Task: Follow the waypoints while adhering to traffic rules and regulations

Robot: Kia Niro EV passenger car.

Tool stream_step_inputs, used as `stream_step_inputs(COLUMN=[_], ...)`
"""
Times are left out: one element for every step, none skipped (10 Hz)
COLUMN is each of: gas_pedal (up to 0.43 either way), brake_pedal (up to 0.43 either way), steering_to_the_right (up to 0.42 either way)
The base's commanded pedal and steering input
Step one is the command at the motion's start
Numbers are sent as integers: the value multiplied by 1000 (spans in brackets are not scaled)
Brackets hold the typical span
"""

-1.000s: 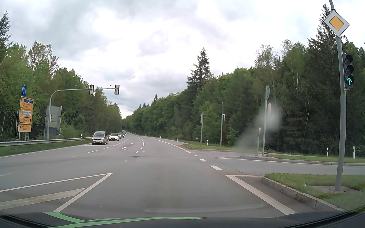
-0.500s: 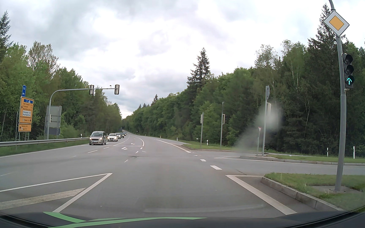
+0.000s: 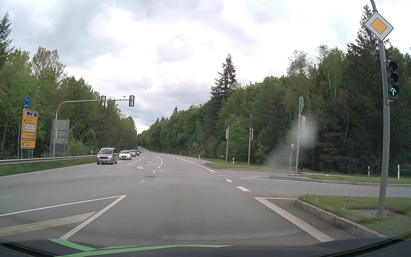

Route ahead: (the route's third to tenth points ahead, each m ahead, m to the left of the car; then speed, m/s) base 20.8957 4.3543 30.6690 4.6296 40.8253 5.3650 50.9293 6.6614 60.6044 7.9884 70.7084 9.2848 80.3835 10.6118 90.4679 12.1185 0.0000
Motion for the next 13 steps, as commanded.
stream_step_inputs(gas_pedal=[0, 0, 0, 0, 0, 0, 28, 118, 189, 228, 280, 331, 358], brake_pedal=[280, 280, 220, 0, 0, 0, 0, 0, 0, 0, 0, 0, 0], steering_to_the_right=[-10, -10, -10, -10, -11, -11, -11, -10, -10, -11, -11, -11, -11])
